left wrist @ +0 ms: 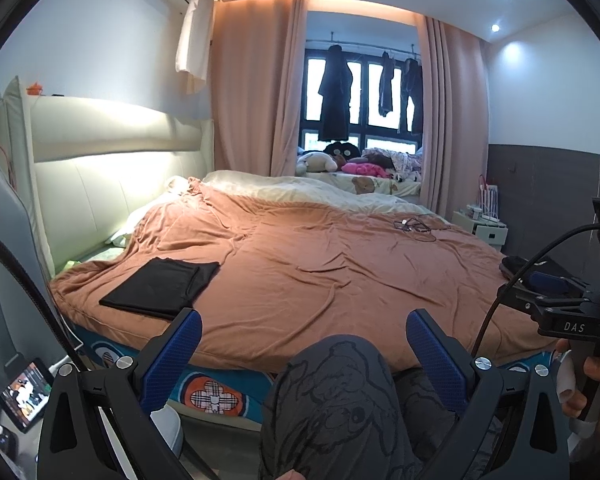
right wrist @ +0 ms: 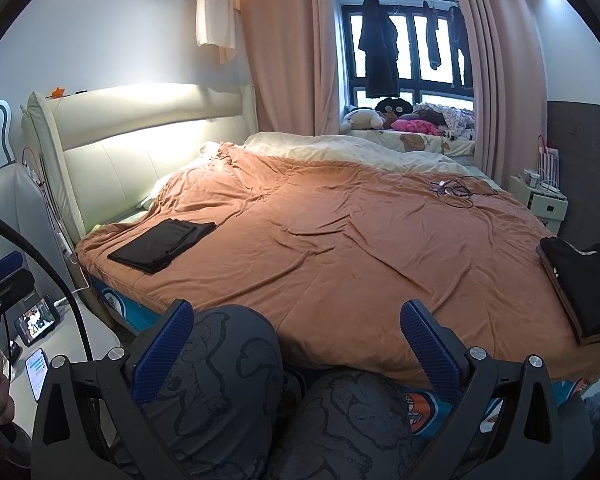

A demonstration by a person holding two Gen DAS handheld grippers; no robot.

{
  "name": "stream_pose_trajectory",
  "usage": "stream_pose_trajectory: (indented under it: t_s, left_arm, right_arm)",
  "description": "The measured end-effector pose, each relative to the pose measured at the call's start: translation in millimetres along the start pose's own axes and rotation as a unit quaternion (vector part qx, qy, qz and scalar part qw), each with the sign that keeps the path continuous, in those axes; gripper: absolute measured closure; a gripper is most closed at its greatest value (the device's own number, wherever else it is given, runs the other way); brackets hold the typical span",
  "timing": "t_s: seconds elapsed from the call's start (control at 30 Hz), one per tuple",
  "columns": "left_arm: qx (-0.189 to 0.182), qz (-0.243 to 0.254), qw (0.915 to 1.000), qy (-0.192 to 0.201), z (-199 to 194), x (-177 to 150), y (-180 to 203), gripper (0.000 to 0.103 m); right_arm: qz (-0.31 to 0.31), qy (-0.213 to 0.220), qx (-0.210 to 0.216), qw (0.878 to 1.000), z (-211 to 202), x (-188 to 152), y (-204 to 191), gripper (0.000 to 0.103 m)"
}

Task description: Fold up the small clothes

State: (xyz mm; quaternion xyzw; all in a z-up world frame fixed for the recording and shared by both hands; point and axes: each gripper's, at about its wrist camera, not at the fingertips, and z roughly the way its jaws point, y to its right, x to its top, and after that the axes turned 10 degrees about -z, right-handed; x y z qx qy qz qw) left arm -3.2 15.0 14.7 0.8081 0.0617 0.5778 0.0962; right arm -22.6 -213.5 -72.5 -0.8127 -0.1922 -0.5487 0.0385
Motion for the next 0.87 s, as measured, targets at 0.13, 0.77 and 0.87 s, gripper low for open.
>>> stream_pose_trajectory:
  t_s: [0.13,0.77,0.87]
  left_arm:
    - [0.002,-0.001,1.0000,0.000,-3,-2,-1,0.001]
    - [-0.004,-0.014,0.9999,0.007,-21,-3,-9,0.001]
    - [-0.003,-0.015,0.9998,0.011,-26,-2,-10,0.000]
  right_arm:
    - [0.002,-0.003,0.001,1.000,-1,-2,-1,0.000]
    - [0.004,-0.001,-0.003,1.000,-7,-3,-7,0.000]
    - [0.006,-0.003,-0.003,1.000,-7,-3,-6,0.000]
